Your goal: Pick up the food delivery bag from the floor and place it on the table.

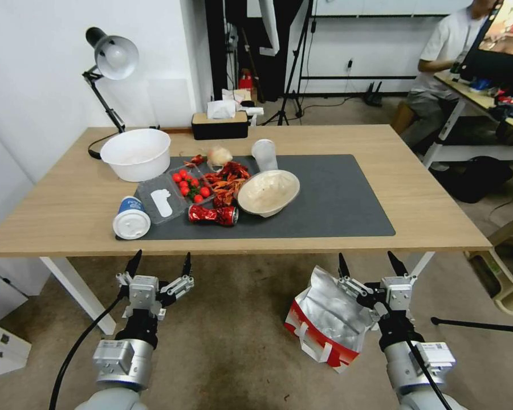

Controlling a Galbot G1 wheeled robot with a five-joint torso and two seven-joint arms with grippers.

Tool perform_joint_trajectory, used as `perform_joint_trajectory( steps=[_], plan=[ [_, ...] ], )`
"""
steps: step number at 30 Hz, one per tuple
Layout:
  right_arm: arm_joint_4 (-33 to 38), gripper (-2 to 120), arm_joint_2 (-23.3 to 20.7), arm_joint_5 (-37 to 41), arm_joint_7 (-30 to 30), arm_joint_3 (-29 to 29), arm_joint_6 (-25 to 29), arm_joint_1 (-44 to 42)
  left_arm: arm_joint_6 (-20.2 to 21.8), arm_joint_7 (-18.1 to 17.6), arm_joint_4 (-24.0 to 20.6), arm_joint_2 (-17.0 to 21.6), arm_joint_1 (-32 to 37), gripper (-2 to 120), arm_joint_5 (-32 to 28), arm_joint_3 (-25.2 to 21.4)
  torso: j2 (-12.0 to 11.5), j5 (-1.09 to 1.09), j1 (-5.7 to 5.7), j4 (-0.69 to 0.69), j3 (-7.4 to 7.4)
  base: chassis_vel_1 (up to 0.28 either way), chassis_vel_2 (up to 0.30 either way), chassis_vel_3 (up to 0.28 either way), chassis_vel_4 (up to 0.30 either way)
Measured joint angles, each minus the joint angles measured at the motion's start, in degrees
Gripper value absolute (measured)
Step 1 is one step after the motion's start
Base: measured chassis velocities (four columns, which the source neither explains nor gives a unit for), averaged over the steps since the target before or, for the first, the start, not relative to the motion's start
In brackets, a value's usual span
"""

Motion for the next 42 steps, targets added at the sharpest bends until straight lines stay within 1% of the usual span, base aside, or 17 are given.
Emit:
perform_joint_trajectory(
  steps=[1,2,3,4,5,6,7,8,9,12,19,22,24,27,30,33,42],
  plan=[
    [0.4,100,0.0,0.3,-0.5,0.1,-1.0,0.0,3.1,-1.8,-1.6,-0.1,0.3,100,-2.8,3.5,0.0,0.00,0.00,0.00,0.00,0.000,0.000,0.000,0.000],
    [0.5,100,0.0,0.4,-0.7,0.1,-1.4,0.0,5.3,-3.1,-2.7,-0.2,0.5,100,-4.7,5.8,0.0,0.02,0.00,0.00,0.00,0.000,0.000,0.000,0.000],
    [0.5,100,0.0,0.4,-0.7,0.1,-1.4,0.0,5.3,-3.1,-2.7,-0.2,0.5,100,-4.7,5.8,0.0,0.02,0.00,0.00,0.00,0.000,0.000,0.000,0.000],
    [0.9,100,0.1,0.8,-1.3,0.2,-2.5,0.0,7.3,-4.3,-3.7,-0.3,0.6,100,-6.6,8.2,0.0,0.01,0.00,-0.01,0.00,0.000,0.000,0.000,0.000],
    [1.0,100,0.1,0.8,-1.4,0.2,-2.7,0.0,7.5,-4.5,-3.9,-0.3,0.7,100,-6.9,8.5,0.0,0.02,0.00,0.00,0.00,0.000,0.000,0.000,0.000],
    [2.1,100,0.3,1.8,-3.0,0.5,-5.5,0.1,6.7,-4.6,-3.9,-0.4,0.8,100,-7.6,8.9,0.0,0.02,0.00,0.00,0.00,0.000,0.000,0.000,0.000],
    [2.1,100,0.3,1.8,-3.0,0.5,-5.5,0.1,6.7,-4.6,-3.9,-0.4,0.8,100,-7.6,8.9,0.0,0.02,0.00,0.00,0.00,0.000,0.000,0.000,0.000],
    [3.0,100,0.5,2.5,-4.2,0.7,-7.5,0.2,5.9,-4.7,-3.9,-0.5,0.8,100,-7.9,9.0,0.0,-0.02,0.00,0.01,0.00,0.000,0.000,0.000,0.000],
    [3.2,100,0.5,2.7,-4.5,0.8,-7.8,0.2,5.4,-4.7,-3.8,-0.4,0.9,100,-8.0,9.0,0.0,-0.01,0.00,0.00,0.00,0.000,0.000,0.000,0.000],
    [3.5,100,0.6,2.9,-4.7,1.0,-7.9,0.3,3.9,-4.7,-3.6,-0.4,1.0,100,-8.2,9.0,0.0,0.00,0.00,0.00,0.00,0.000,0.000,0.000,0.000],
    [3.6,100,0.6,2.9,-4.7,1.0,-7.8,0.3,2.3,-4.7,-3.4,-0.5,1.1,100,-8.7,8.6,0.0,0.00,0.00,0.00,0.00,0.000,0.000,0.000,0.000],
    [3.6,100,0.6,2.8,-4.7,0.9,-7.6,0.3,0.0,-4.2,-3.1,-0.7,1.4,100,-9.1,8.2,0.0,0.00,0.00,0.00,0.00,0.000,0.000,0.000,0.000],
    [3.6,100,0.6,2.8,-4.6,0.8,-7.5,0.3,-0.6,-4.0,-3.0,-0.7,1.5,100,-9.2,8.0,0.0,0.00,0.00,0.00,0.00,0.000,0.000,0.000,0.000],
    [3.6,100,0.5,2.7,-4.6,0.8,-7.4,0.3,-0.8,-4.1,-3.0,-0.7,1.7,100,-9.3,7.9,0.0,0.00,0.00,0.00,0.00,0.000,0.000,0.000,0.000],
    [3.6,100,0.5,2.6,-4.5,0.8,-7.3,0.3,-0.8,-5.0,-3.3,-0.7,1.7,100,-9.3,7.6,-0.1,0.00,-0.03,0.00,-0.05,0.000,0.000,0.000,0.000],
    [3.5,100,0.5,2.6,-4.4,0.8,-7.2,0.3,-0.9,-5.4,-3.4,-0.7,1.6,100,-9.2,7.1,-0.6,0.00,-0.26,0.00,-0.29,0.000,0.000,0.000,0.000],
    [3.5,100,0.6,2.5,-4.3,0.8,-7.0,0.2,-1.5,-5.9,-3.7,-0.7,1.7,100,-9.2,6.4,-3.2,0.00,-1.46,0.00,-1.78,0.000,0.000,0.000,0.000]
  ],
)
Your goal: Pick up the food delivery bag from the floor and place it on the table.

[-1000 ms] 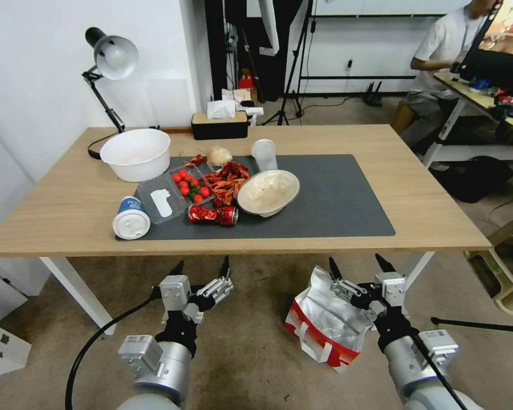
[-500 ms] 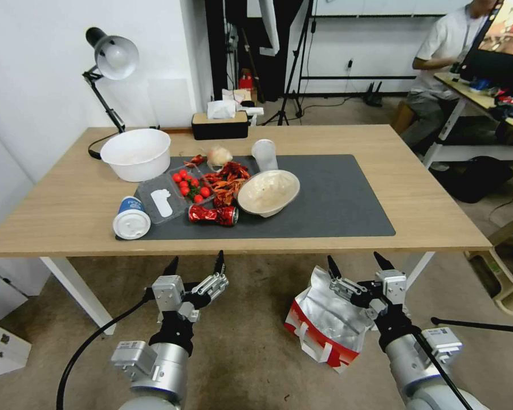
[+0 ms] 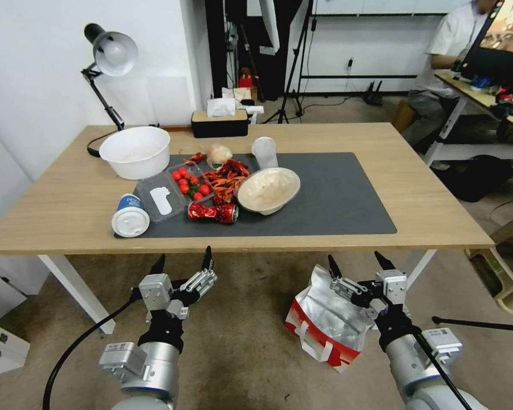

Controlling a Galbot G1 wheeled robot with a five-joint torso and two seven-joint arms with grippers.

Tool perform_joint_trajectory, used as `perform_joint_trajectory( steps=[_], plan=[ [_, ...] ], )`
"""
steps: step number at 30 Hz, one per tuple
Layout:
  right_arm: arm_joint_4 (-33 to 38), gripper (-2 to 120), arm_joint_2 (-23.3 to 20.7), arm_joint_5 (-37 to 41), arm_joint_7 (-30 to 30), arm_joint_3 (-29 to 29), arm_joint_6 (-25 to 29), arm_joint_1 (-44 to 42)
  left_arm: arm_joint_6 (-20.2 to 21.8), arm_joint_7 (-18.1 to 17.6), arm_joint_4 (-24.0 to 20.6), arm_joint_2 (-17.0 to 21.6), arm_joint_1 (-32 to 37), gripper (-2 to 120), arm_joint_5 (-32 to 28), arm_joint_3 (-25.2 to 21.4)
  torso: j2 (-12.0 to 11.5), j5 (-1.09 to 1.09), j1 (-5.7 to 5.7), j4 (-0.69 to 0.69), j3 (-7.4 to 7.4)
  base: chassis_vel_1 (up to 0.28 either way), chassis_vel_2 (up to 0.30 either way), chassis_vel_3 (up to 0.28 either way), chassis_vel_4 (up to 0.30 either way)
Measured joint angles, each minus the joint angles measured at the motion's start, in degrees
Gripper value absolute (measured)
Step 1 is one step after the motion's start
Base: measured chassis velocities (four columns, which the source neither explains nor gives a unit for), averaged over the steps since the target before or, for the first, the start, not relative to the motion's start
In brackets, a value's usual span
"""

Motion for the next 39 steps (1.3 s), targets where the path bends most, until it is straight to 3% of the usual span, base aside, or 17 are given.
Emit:
perform_joint_trajectory(
  steps=[39],
  plan=[
    [-0.7,100,-0.2,0.2,-0.2,0.1,0.3,0.3,0.5,0.3,-0.3,0.2,0.5,100,0.5,-0.1,-11.2,0.00,-4.83,0.00,-6.41,0.000,0.000,0.000,0.000]
  ],
)
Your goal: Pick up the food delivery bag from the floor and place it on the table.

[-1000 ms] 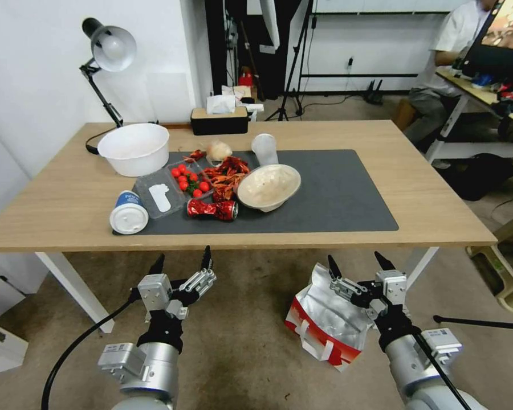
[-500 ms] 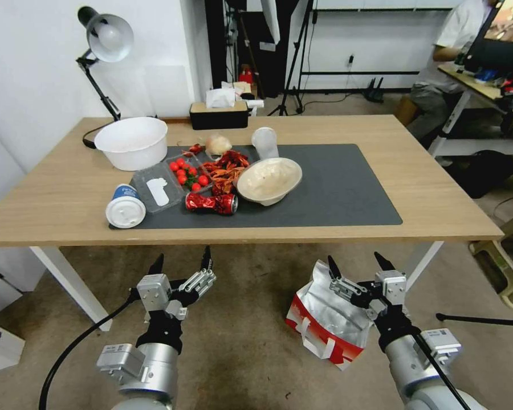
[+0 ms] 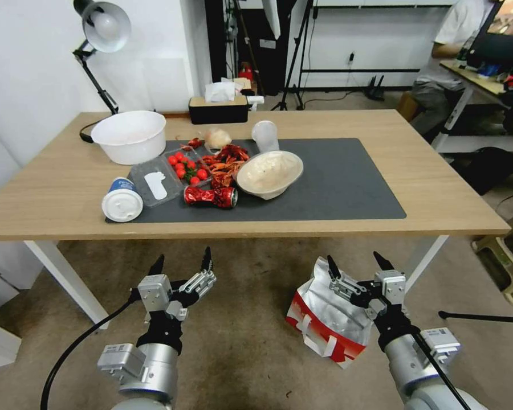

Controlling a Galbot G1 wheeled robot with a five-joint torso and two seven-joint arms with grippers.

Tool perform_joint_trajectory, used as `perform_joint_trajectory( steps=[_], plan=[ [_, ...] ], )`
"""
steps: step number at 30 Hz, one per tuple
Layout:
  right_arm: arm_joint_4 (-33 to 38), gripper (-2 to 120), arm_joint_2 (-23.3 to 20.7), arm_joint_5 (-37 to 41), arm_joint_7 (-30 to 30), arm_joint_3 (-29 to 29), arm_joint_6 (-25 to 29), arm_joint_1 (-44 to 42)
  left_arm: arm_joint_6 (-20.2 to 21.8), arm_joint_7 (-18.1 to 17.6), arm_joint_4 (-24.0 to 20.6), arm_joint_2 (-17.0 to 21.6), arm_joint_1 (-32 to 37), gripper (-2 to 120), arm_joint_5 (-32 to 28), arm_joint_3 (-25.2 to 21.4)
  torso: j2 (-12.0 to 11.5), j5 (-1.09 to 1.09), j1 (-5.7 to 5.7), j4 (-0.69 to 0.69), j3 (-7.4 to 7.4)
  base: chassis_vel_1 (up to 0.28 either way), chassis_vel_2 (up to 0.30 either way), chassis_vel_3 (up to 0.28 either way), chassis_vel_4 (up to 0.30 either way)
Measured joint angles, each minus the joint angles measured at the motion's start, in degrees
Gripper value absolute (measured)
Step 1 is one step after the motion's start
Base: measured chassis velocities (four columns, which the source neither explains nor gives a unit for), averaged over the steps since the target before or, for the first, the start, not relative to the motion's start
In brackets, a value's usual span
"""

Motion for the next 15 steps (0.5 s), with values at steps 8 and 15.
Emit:
perform_joint_trajectory(
  steps=[8,15],
  plan=[
    [-0.1,100,0.1,0.0,0.0,-0.1,0.0,0.0,0.3,0.3,0.1,0.1,0.0,100,0.4,-0.3,-1.9,0.00,-0.80,0.00,-1.13,0.000,0.000,0.000,0.000],
    [-0.1,100,0.1,0.0,-0.1,0.0,0.0,0.1,0.4,0.4,0.1,0.0,-0.1,100,0.4,-0.3,-3.0,0.00,-1.25,0.00,-1.74,0.000,0.000,0.000,0.000]
  ],
)
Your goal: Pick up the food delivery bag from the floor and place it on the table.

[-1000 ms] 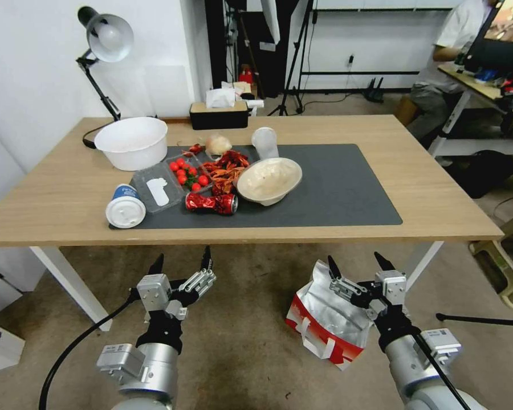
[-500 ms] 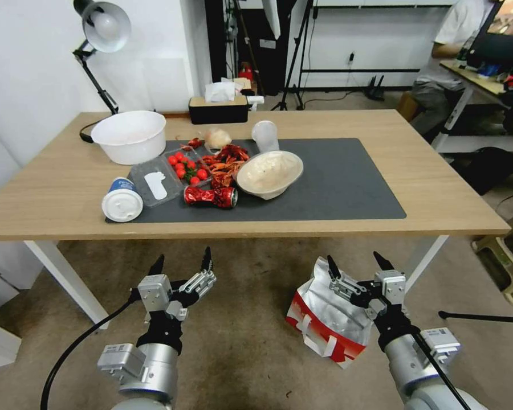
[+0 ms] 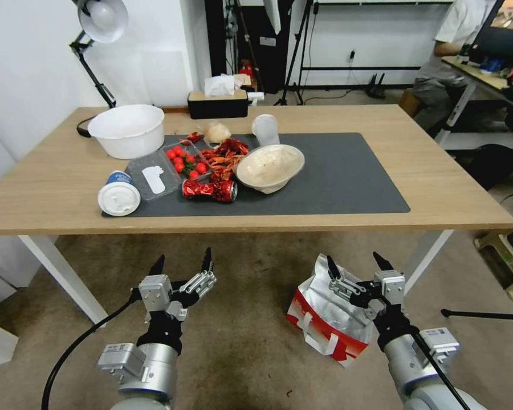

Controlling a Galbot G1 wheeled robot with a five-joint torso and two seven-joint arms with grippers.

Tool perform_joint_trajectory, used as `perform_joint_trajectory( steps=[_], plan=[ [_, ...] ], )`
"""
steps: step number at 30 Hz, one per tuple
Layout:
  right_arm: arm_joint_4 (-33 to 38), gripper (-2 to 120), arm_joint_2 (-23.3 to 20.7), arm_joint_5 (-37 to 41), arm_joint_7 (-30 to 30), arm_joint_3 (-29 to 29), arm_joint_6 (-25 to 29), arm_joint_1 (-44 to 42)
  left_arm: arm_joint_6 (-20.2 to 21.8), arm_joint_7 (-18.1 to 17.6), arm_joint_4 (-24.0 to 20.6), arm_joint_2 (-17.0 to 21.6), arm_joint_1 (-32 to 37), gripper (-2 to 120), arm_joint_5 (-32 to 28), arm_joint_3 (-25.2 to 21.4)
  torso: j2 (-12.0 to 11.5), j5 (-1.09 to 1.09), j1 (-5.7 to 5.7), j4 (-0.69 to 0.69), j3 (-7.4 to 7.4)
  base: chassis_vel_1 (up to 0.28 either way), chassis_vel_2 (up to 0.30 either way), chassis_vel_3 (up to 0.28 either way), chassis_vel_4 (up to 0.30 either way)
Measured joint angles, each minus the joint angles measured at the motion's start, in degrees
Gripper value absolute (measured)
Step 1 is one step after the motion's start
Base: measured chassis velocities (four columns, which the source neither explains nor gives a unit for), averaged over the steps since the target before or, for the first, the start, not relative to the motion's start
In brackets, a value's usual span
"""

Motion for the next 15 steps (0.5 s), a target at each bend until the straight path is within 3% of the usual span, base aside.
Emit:
perform_joint_trajectory(
  steps=[15],
  plan=[
    [0.1,100,0.2,0.0,-0.1,-0.1,0.0,-0.2,0.0,0.0,0.3,0.2,0.0,100,0.2,0.0,-4.5,0.00,-1.87,0.00,-2.58,0.000,0.000,0.000,0.000]
  ],
)
